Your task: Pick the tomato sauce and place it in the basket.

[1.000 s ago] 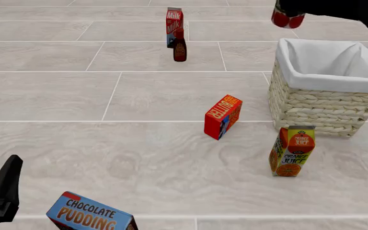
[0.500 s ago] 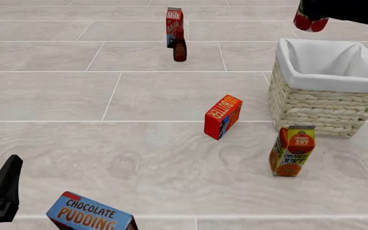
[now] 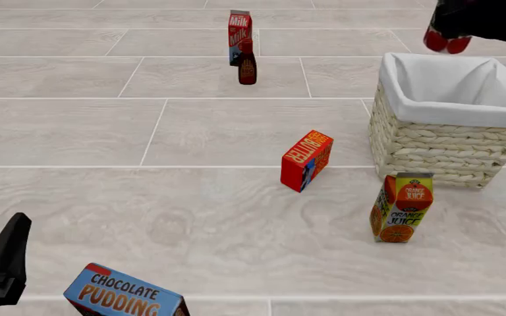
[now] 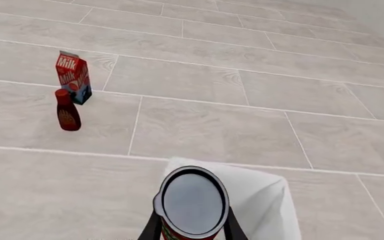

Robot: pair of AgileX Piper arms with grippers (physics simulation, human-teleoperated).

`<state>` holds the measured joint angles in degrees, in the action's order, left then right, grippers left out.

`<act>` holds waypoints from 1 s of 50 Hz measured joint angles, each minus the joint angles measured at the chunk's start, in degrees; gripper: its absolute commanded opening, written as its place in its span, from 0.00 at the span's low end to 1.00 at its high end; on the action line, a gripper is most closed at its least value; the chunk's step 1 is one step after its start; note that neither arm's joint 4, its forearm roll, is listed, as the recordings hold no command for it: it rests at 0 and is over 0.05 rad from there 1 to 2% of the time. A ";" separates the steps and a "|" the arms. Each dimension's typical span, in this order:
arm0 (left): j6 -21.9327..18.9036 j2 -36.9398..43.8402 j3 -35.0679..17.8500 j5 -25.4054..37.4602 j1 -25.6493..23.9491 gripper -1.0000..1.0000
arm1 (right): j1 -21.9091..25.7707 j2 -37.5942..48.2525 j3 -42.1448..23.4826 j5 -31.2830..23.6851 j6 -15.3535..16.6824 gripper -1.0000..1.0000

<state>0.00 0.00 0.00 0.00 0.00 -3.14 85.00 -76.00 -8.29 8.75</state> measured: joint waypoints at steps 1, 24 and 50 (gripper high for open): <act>0.00 0.00 0.00 0.00 0.00 1.00 | -0.16 0.12 0.03 0.05 0.05 0.00; 0.00 0.00 0.00 0.00 0.00 1.00 | -3.40 4.20 -1.87 0.37 1.25 0.00; 0.00 0.00 0.00 0.00 0.00 1.00 | -4.79 9.40 -4.77 0.71 1.29 0.00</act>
<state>0.00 0.00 0.00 0.00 0.00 -7.93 94.40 -80.78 -7.58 10.03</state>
